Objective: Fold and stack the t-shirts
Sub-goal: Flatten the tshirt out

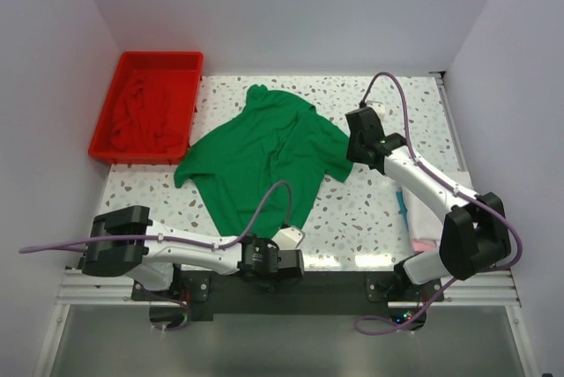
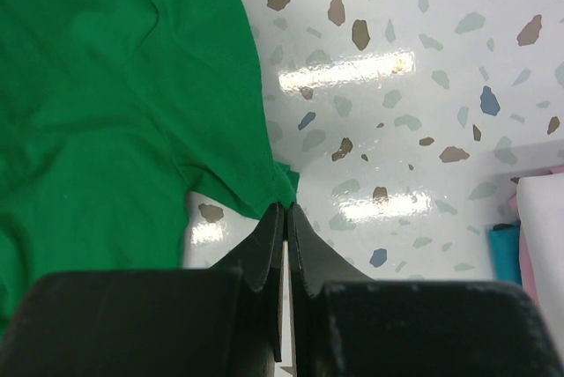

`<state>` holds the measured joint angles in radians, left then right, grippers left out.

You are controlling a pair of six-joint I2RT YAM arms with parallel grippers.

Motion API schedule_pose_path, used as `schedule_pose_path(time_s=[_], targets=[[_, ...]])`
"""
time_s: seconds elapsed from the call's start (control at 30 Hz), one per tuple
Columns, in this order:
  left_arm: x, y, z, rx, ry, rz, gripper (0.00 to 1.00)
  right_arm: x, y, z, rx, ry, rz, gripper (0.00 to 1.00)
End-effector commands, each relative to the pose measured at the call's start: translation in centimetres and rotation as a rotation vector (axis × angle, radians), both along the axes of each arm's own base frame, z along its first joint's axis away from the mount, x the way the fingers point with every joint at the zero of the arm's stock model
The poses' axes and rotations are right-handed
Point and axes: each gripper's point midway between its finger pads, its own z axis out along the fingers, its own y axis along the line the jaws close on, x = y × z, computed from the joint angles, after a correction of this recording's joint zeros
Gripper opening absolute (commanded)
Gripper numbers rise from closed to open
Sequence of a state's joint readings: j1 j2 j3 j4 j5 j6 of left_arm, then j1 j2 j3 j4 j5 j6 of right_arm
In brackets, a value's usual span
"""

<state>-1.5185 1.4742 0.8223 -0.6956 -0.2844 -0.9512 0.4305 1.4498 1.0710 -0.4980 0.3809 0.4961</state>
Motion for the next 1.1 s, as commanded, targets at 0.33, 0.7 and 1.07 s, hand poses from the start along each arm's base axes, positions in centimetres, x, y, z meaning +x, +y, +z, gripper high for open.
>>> schedule_pose_path(time_s=[0.33,0.7,1.07], targets=[[0.8,2.0,-1.8,0.056,-0.052,0.088,0.07,0.8,0.2,2.0,0.072,-0.062,0.000,0.00],[11.3,2.3,14.6,-0.223,-0.343,0.381,0.00,2.2,-2.8,9.4,0.370,-0.160,-0.071,0.00],[16.2,11.6,33.5,-0.470,-0.694,0.652,0.00,-2.5,-7.8,26.8,0.508,-0.523,-0.186,0.00]])
